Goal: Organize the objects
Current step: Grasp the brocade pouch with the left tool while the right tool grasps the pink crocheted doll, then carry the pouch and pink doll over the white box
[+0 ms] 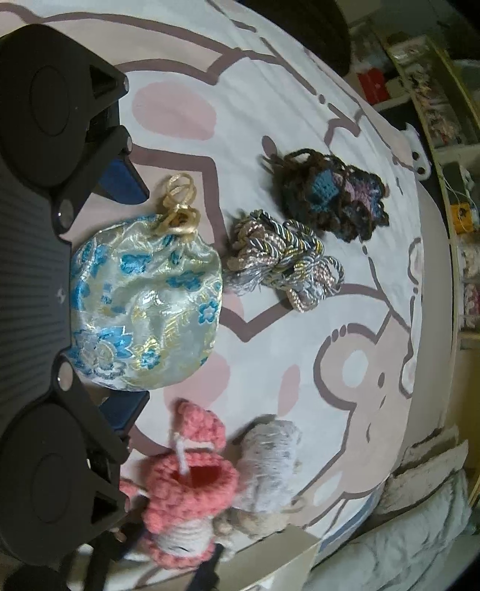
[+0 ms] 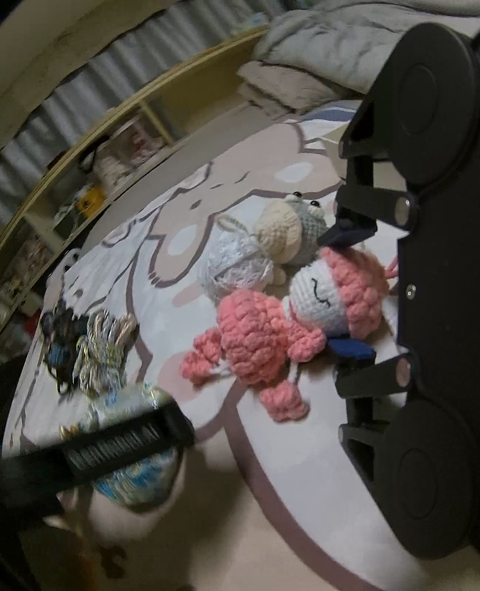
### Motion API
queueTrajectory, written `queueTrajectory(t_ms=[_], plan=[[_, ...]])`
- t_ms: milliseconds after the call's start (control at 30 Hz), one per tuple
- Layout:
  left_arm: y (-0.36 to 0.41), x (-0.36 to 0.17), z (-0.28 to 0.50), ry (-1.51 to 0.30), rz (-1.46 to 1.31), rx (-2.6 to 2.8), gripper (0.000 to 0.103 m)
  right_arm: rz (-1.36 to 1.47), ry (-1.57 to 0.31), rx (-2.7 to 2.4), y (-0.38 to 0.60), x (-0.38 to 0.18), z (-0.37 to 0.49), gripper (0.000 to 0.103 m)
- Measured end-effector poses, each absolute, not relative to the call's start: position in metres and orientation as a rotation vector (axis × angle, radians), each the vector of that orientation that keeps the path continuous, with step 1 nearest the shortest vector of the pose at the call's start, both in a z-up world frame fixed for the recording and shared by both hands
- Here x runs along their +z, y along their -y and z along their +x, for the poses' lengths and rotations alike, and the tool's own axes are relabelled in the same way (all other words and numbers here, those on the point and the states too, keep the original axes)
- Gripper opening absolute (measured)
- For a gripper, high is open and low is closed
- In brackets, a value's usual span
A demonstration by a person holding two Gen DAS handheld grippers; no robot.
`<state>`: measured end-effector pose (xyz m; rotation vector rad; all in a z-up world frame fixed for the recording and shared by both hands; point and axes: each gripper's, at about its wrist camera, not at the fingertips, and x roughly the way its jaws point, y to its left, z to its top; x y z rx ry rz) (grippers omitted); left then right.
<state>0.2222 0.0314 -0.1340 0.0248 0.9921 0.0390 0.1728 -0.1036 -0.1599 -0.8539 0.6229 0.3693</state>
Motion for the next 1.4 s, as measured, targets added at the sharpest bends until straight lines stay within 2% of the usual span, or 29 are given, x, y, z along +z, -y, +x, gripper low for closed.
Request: queueTrajectory(t_ms=[233,267,333,433,1400], plan=[[-0.034,-0.136,0.221,-0.986,0.037,0.020,0.101,-0.552,-0.741,0.358,0.127,-0.142,0.187,0.051],[-0.034,-0.136,0.221,-0.987,0.032,0.014,0.100,-0.517,-0.753,0.357,0.129,-0.141,0.188,0.051],[-0.034,-0.133,0.221,-0.983,0.024,-0.003,0.089,-0.465,-0.770,0.358,0.133,-0.138,0.188,0.051],[-0.032,-0.130,0.219,-0.977,0.028,-0.012,0.086,-0.416,-0.777,0.368,0.136,-0.135,0.186,0.051],[-0.042,-0.047,0.172,-0.733,-0.096,-0.034,0.086,-0.017,-0.655,0.280,0.185,-0.056,0.169,0.051]])
